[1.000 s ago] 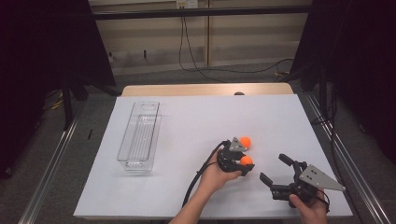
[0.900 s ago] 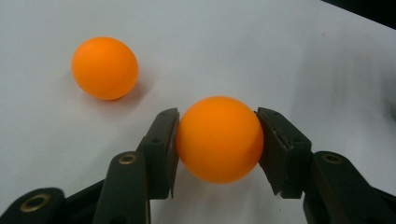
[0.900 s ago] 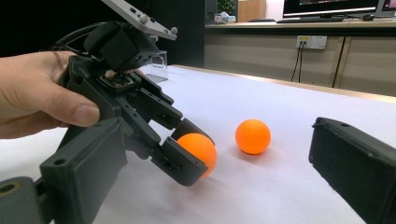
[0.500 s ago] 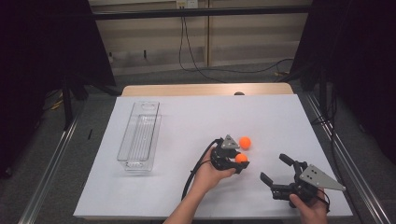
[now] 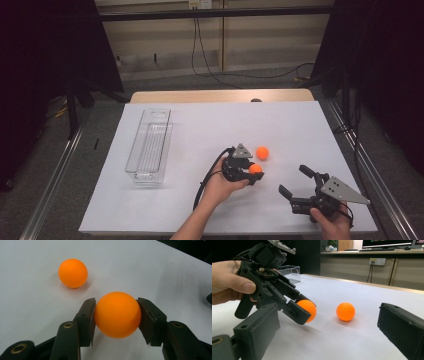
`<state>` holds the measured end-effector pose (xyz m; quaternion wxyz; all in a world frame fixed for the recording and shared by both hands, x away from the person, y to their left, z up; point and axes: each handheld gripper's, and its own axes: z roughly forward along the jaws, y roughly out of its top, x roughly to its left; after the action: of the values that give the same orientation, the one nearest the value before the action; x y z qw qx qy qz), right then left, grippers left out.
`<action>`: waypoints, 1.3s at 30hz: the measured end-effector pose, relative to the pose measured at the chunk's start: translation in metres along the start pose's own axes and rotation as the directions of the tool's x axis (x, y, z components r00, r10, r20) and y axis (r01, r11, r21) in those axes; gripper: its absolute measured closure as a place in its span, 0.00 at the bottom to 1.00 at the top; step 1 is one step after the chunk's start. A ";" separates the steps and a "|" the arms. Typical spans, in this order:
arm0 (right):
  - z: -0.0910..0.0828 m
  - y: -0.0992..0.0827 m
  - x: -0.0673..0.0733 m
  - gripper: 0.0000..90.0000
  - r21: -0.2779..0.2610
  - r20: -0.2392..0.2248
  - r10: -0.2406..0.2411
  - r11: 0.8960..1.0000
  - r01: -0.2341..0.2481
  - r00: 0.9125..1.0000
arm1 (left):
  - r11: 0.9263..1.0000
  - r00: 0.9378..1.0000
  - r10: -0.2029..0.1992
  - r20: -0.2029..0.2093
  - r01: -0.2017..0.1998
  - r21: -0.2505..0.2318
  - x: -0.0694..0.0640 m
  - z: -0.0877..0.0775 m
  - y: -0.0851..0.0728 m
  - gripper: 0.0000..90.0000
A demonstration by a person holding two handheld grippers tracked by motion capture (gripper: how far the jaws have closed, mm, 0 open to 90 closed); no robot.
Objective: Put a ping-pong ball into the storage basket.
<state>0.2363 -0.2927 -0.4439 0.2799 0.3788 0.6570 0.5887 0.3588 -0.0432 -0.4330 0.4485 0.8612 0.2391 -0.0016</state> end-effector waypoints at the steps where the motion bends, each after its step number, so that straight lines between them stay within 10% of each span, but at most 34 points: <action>1: 0.000 0.000 0.000 0.04 0.000 0.001 -0.002 1.000 0.002 1.000 | 1.000 1.000 0.000 -0.001 0.000 0.002 0.001 -0.001 0.000 0.57; 39: 0.000 -0.001 0.001 0.04 0.005 -0.008 -0.009 1.000 0.009 1.000 | 0.999 0.998 -0.052 -0.026 0.052 0.003 0.025 -0.032 -0.008 0.56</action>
<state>0.2358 -0.2921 -0.4446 0.2788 0.3742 0.6614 0.5872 0.3707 -0.0043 -0.4254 0.4435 0.8554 0.2675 -0.0026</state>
